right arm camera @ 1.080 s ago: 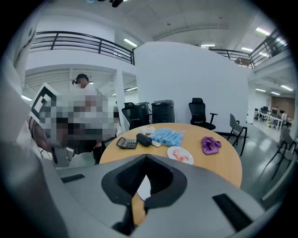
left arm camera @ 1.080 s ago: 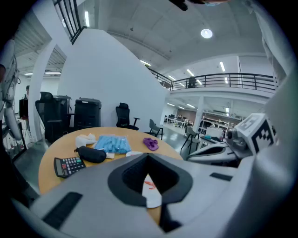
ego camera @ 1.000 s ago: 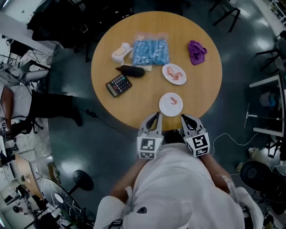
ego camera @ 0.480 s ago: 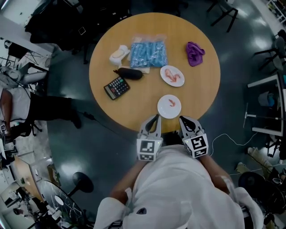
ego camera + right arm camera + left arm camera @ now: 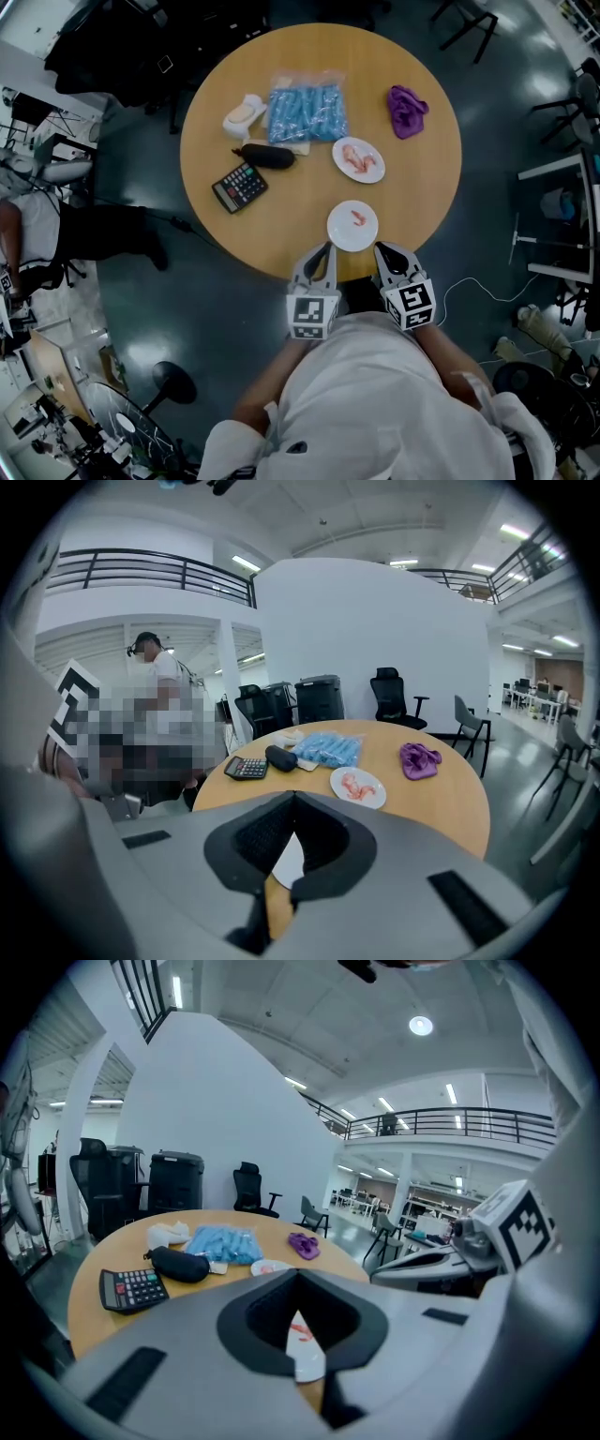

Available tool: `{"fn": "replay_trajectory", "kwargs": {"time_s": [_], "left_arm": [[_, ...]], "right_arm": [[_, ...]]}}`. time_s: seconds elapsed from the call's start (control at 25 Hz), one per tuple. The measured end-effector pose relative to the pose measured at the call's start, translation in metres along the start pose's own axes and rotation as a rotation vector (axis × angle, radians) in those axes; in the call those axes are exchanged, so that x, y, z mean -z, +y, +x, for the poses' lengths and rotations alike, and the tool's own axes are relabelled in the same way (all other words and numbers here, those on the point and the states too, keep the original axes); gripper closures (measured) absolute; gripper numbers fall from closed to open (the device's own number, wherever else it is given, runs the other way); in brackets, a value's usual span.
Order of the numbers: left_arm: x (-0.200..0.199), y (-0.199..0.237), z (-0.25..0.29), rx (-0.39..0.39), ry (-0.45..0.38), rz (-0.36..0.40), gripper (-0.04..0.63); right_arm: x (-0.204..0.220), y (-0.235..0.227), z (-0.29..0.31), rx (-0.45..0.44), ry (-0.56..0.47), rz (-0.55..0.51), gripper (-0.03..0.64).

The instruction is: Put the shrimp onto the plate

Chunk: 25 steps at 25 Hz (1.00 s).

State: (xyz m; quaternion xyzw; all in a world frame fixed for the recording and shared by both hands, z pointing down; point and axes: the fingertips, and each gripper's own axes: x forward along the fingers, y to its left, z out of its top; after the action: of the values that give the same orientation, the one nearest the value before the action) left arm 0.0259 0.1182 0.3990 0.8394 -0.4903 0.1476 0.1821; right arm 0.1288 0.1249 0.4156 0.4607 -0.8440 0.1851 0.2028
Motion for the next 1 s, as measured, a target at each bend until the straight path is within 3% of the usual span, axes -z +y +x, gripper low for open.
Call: {"fn": "replay_trajectory", "kwargs": {"time_s": [0.24, 0.6, 1.0], "left_arm": [[-0.001, 0.007, 0.021, 0.011, -0.006, -0.002, 0.588], [-0.002, 0.029, 0.053, 0.001, -0.015, -0.016, 0.588], [0.026, 0.037, 0.090, 0.030, 0.024, -0.082, 0.588]], "right_arm": [[-0.008, -0.018, 0.029, 0.023, 0.008, 0.019, 0.600], [-0.010, -0.091, 0.097, 0.145, 0.056, 0.050, 0.600], [0.024, -0.138, 0.191, 0.189, 0.250, 0.082, 0.598]]}}
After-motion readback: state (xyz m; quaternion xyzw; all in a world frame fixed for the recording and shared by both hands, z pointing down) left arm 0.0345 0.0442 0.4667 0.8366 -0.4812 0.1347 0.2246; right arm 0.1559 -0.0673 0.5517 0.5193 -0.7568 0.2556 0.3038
